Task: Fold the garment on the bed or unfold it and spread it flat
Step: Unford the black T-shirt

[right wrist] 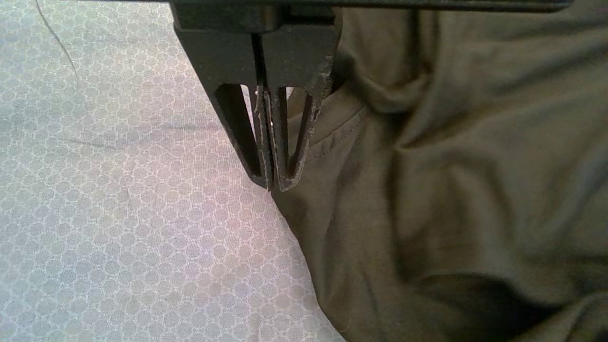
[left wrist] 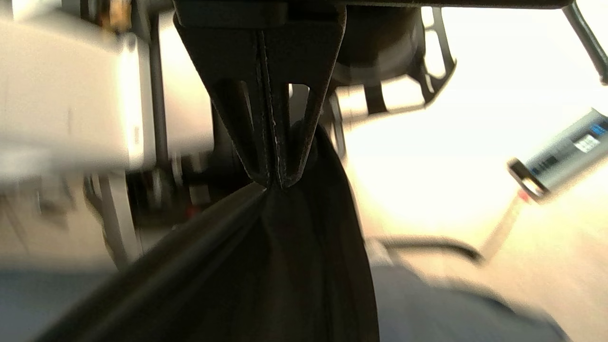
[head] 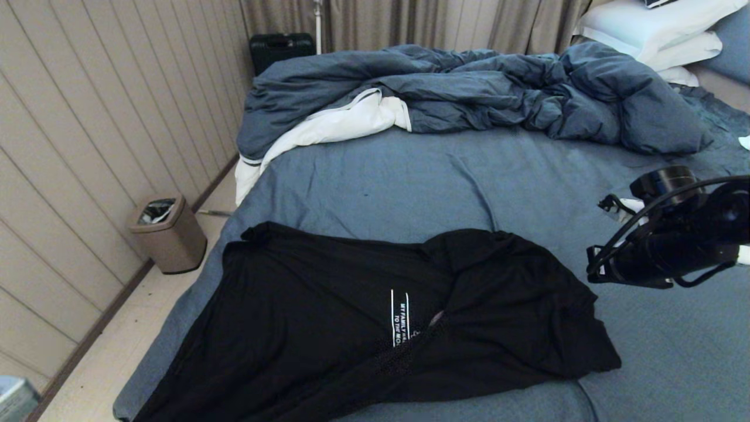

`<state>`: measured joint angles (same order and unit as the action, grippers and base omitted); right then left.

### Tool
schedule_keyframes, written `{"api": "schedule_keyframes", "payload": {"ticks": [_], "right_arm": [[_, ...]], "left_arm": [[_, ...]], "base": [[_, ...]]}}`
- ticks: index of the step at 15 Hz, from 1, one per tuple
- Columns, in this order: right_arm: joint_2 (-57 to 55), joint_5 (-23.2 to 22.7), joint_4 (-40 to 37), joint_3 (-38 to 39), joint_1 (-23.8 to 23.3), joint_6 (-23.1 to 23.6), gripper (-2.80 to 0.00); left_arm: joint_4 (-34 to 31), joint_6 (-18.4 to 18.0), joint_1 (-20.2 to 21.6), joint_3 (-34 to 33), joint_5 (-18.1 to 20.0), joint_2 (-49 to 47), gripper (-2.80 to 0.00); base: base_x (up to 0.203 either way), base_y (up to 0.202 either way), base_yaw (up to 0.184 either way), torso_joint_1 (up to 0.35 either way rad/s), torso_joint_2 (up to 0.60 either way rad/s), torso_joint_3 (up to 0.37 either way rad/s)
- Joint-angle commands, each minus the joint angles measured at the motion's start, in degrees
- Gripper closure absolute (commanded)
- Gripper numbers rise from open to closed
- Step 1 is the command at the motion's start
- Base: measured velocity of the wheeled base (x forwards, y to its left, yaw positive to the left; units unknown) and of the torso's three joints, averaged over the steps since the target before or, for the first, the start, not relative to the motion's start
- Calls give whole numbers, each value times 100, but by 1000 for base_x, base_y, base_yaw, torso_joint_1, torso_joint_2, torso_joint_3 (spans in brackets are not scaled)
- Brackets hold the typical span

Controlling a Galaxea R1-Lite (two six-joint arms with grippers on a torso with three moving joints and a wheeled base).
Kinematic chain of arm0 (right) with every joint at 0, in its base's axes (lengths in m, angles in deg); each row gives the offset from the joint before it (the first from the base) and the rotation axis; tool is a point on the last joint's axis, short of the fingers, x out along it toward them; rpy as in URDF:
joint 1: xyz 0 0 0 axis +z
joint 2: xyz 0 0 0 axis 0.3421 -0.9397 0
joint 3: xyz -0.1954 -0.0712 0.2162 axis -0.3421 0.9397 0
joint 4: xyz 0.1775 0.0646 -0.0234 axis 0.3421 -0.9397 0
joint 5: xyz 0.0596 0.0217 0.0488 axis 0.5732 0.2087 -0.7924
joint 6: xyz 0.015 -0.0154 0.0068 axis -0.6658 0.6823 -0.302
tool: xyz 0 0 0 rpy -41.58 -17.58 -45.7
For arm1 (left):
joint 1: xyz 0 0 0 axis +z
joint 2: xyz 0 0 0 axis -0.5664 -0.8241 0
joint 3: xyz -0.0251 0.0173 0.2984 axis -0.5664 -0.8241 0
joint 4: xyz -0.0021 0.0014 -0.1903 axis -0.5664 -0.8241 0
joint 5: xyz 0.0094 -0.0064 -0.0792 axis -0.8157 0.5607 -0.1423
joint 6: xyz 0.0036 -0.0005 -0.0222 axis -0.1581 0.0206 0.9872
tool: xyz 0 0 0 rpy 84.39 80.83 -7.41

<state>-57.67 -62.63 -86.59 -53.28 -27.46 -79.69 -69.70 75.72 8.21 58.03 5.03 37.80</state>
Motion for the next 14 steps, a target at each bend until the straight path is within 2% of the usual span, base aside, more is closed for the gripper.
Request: {"api": "schedule_keyframes", "payload": {"ticks": [1, 5, 10, 12, 14], "right_arm": [[-14, 2, -5, 6, -10, 2, 0], [-11, 11, -14, 32, -1, 20, 0], [-35, -21, -21, 41, 114, 16, 0], [121, -29, -61, 36, 389, -4, 0], [318, -45, -108, 32, 948, -36, 0]], "left_arm": [[-369, -26, -39, -140, 329, 652, 0], [-559, -136, -42, -411, 639, 868, 0], [-336, -437, -42, -599, 613, 974, 0], [-14, -433, -42, -663, 571, 909, 0], [327, -429, -37, -731, 497, 730, 0]], "base": [[0, 0, 0, 0, 0, 0], [0, 0, 0, 0, 0, 0], [0, 0, 0, 0, 0, 0], [0, 0, 0, 0, 0, 0], [0, 0, 0, 0, 0, 0]]}}
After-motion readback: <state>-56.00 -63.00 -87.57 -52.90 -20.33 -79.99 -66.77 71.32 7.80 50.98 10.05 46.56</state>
